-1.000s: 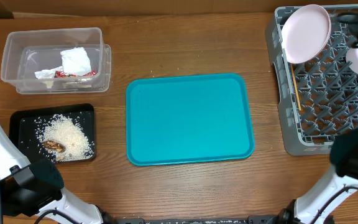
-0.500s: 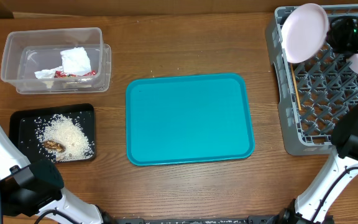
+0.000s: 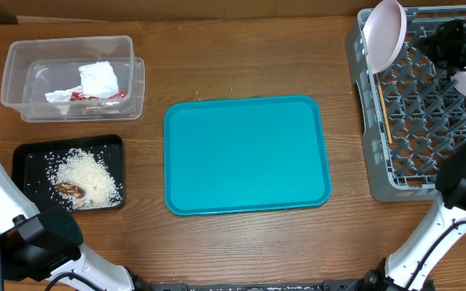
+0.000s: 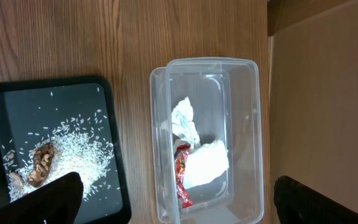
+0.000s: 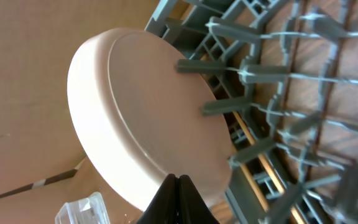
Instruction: Sort waste into correct bins and load items into the dishwasher
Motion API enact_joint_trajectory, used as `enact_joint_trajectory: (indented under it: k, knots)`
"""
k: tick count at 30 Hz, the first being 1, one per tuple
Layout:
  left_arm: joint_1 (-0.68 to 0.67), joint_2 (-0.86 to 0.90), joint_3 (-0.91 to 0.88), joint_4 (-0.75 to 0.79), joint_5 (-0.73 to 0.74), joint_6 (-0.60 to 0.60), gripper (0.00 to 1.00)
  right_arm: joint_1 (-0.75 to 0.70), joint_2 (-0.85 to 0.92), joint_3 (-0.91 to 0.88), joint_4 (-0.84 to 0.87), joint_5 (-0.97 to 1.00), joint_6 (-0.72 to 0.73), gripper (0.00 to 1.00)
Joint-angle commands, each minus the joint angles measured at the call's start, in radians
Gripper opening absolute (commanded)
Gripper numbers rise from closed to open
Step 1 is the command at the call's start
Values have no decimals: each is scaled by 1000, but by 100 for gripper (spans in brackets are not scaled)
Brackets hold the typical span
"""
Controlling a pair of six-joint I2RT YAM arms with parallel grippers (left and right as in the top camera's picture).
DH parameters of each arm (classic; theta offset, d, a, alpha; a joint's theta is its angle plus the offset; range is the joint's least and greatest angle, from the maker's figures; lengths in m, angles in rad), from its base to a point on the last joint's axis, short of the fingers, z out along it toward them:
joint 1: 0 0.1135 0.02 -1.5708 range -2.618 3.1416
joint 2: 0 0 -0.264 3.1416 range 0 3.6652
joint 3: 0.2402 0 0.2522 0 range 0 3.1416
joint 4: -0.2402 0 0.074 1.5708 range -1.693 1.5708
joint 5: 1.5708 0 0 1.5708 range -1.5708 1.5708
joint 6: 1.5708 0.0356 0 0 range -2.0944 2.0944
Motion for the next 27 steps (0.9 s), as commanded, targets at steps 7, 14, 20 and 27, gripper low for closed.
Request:
enact_joint_trajectory:
  k: [7, 14, 20, 27]
  knots:
    - [-2, 5, -2, 0, -20, -10, 100, -24, -378, 10, -332, 241, -118, 4]
    - [-2, 5, -2, 0, -20, -10, 100, 31, -518, 9, -683, 242, -226, 4]
    - [-2, 5, -2, 0, -20, -10, 100, 190, -733, -117, -689, 252, -267, 4]
    - [-2, 5, -2, 0, -20, -10, 100, 382, -1004, -370, -686, 322, -267, 100]
